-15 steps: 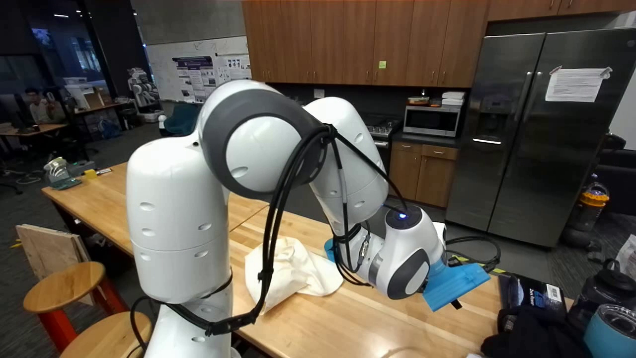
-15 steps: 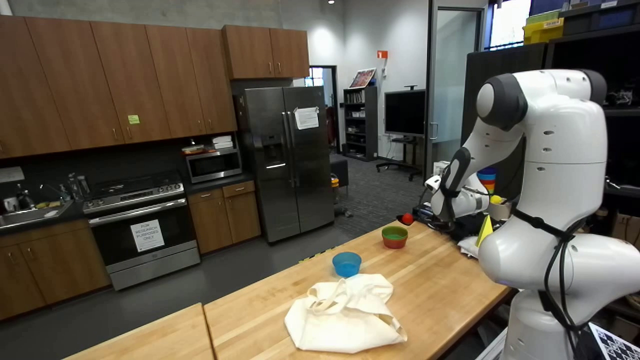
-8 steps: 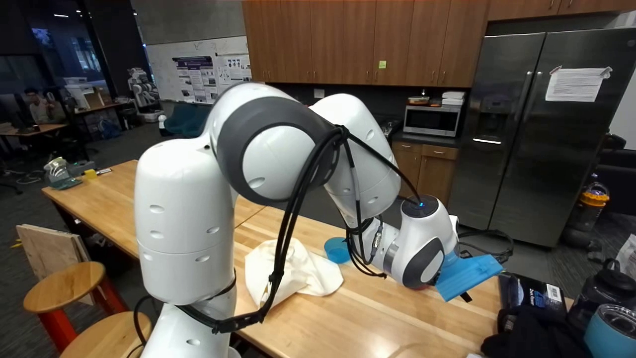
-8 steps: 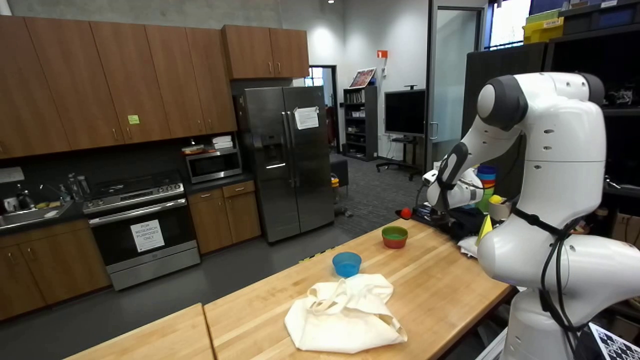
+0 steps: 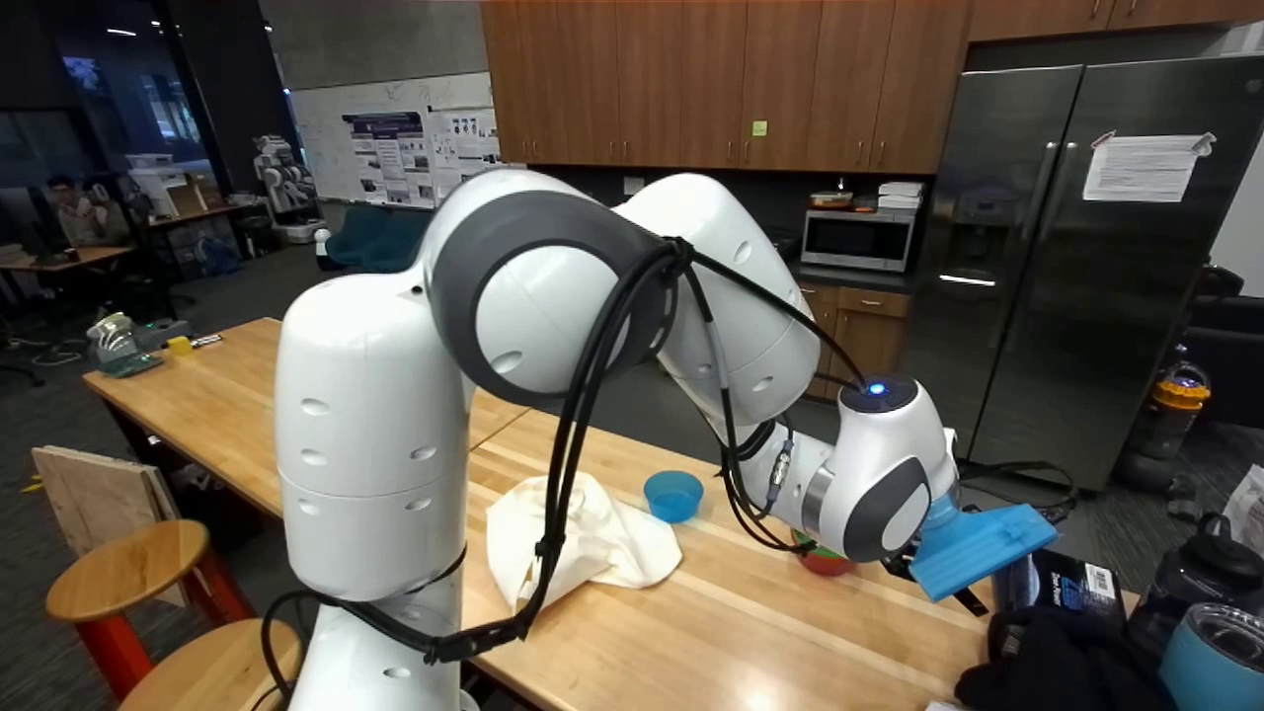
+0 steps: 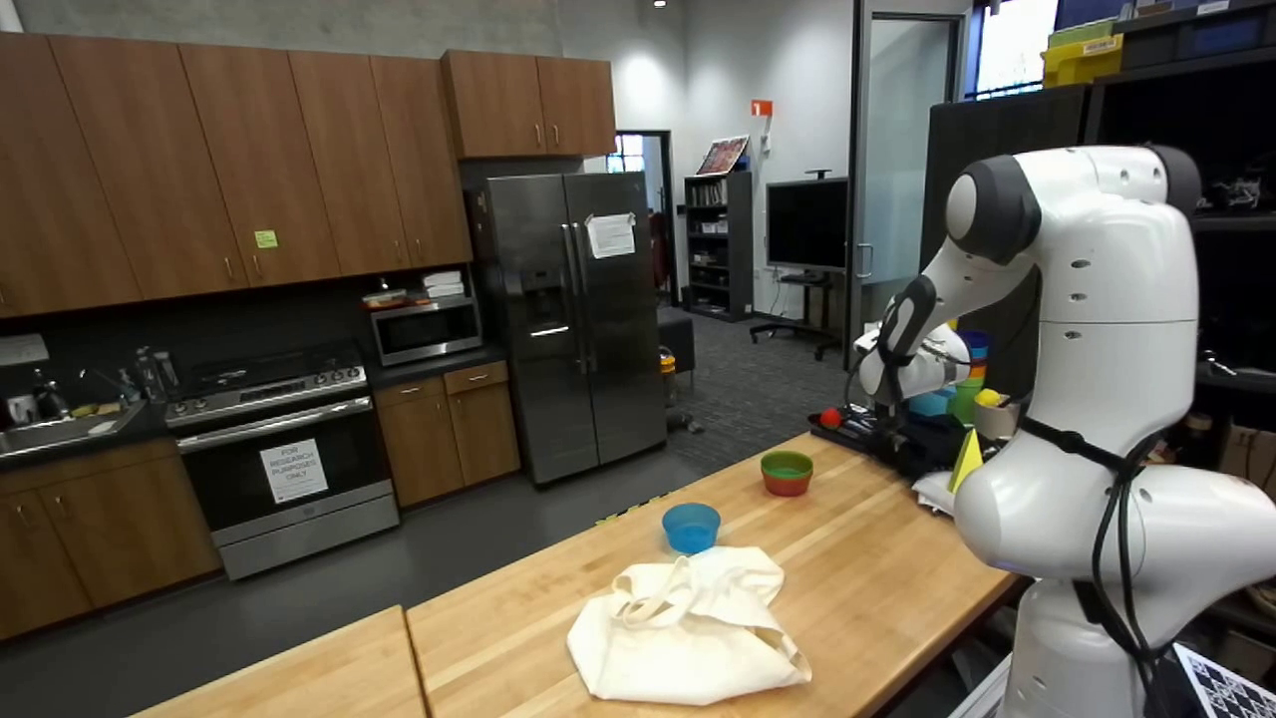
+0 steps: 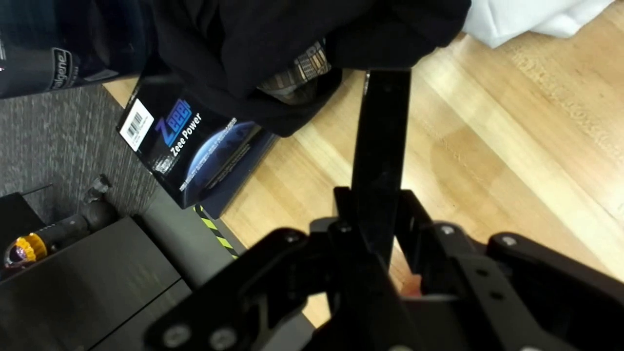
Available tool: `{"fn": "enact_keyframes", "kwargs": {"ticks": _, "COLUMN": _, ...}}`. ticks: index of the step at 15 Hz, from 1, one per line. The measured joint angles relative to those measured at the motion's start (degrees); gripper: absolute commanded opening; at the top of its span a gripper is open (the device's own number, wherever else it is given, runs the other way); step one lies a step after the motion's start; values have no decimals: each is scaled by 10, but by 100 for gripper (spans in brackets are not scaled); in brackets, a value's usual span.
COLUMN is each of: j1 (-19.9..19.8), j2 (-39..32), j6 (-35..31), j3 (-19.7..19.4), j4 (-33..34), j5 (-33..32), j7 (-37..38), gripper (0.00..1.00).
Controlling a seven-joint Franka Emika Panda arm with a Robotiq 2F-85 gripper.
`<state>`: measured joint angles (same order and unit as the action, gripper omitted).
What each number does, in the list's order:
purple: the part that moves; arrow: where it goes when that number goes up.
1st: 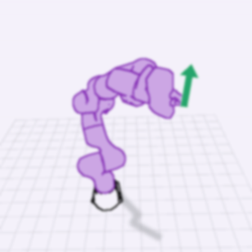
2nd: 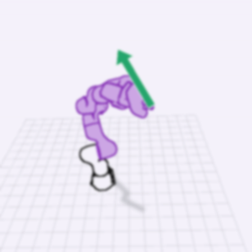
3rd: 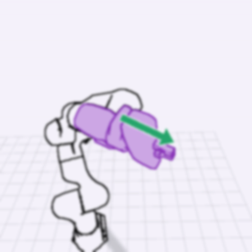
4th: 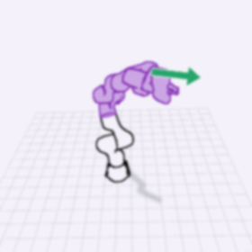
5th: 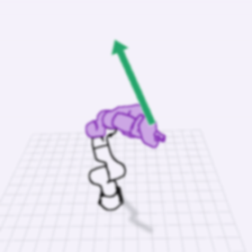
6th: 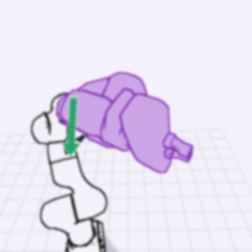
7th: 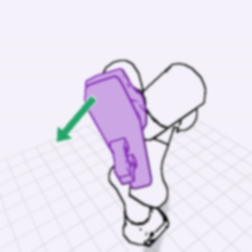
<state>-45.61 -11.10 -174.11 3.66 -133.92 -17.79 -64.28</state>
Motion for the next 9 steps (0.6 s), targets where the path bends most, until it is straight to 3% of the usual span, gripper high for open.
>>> {"fn": "enact_keyframes", "kwargs": {"ticks": 4, "j1": 99, "j2": -9, "j6": 13, "j3": -74, "j4": 15, "j5": 0, "j7": 13, "gripper": 6}}
{"fn": "enact_keyframes", "kwargs": {"ticks": 9, "j1": 196, "j2": -29, "j6": 24, "j3": -133, "j4": 34, "j5": -1, "j7": 31, "gripper": 6}}
